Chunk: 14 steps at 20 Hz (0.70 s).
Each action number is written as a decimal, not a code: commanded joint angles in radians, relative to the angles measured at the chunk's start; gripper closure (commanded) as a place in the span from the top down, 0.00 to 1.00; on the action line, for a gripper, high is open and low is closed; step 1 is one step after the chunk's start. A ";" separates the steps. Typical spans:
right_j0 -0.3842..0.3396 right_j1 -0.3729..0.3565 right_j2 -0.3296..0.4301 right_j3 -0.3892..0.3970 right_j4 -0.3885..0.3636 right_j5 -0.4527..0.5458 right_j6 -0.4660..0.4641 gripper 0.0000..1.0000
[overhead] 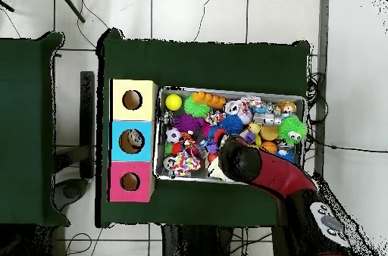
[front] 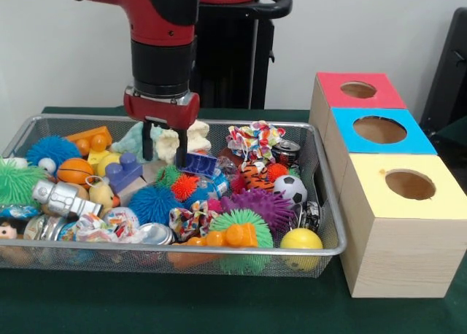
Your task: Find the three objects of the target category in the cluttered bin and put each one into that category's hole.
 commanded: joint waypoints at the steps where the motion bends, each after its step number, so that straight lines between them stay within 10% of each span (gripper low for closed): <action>1: 0.040 -0.010 0.107 0.010 -0.012 0.045 0.088 1.00; 14: 0.123 0.057 -0.003 0.051 0.087 -0.054 0.260 1.00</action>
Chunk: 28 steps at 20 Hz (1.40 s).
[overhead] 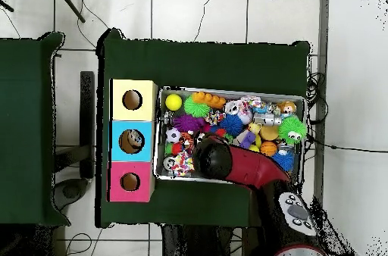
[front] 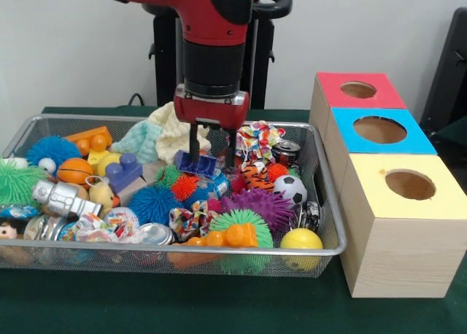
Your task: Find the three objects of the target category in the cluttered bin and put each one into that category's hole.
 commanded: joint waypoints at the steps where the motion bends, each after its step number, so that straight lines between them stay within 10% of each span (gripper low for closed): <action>1: 0.000 0.067 -0.006 0.051 0.083 -0.065 0.272 1.00; 28: 0.042 0.212 -0.040 0.098 0.208 -0.339 0.351 1.00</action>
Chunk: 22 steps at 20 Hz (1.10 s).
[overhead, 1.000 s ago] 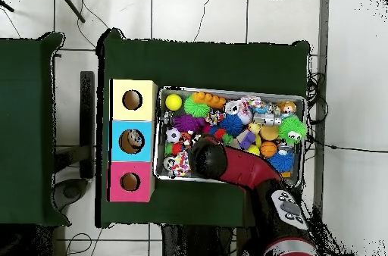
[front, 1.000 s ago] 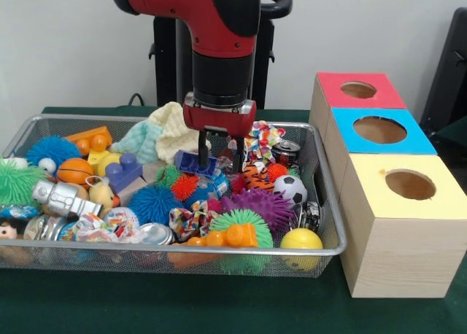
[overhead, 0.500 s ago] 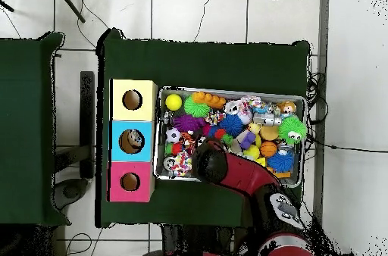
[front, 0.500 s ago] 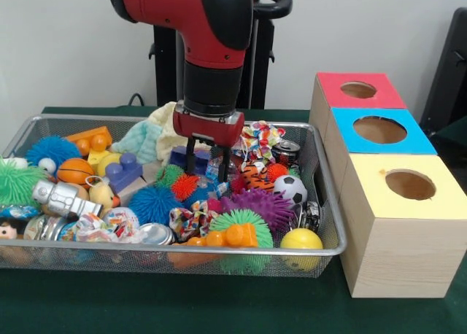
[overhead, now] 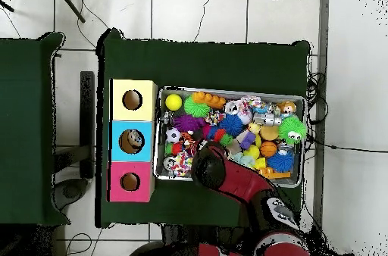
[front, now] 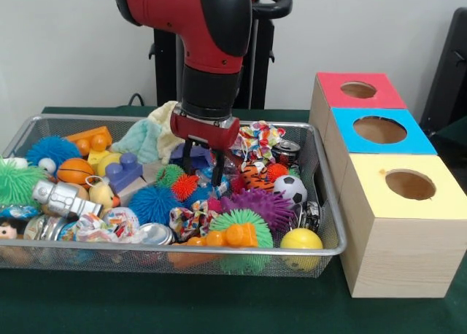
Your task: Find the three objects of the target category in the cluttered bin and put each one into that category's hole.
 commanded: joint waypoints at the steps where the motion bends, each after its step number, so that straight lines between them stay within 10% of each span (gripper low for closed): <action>1: -0.004 0.077 0.052 0.046 0.062 -0.081 0.276 1.00; 11: -0.096 0.043 0.120 0.110 -0.049 0.107 0.115 1.00; 22: -0.089 -0.014 0.170 0.157 -0.015 0.121 0.167 1.00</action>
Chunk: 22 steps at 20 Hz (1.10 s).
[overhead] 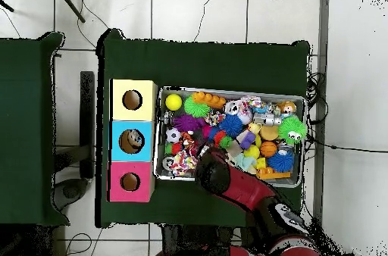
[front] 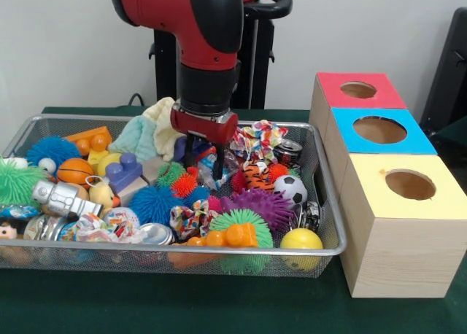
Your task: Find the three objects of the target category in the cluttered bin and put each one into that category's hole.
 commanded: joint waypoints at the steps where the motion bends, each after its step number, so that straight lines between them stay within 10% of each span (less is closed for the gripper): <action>1: -0.008 -0.007 0.115 0.105 -0.003 0.105 0.164 1.00; 10: 0.144 -0.024 0.007 0.147 0.125 -0.049 0.320 1.00; 22: 0.115 0.104 0.007 0.055 0.190 -0.174 0.324 1.00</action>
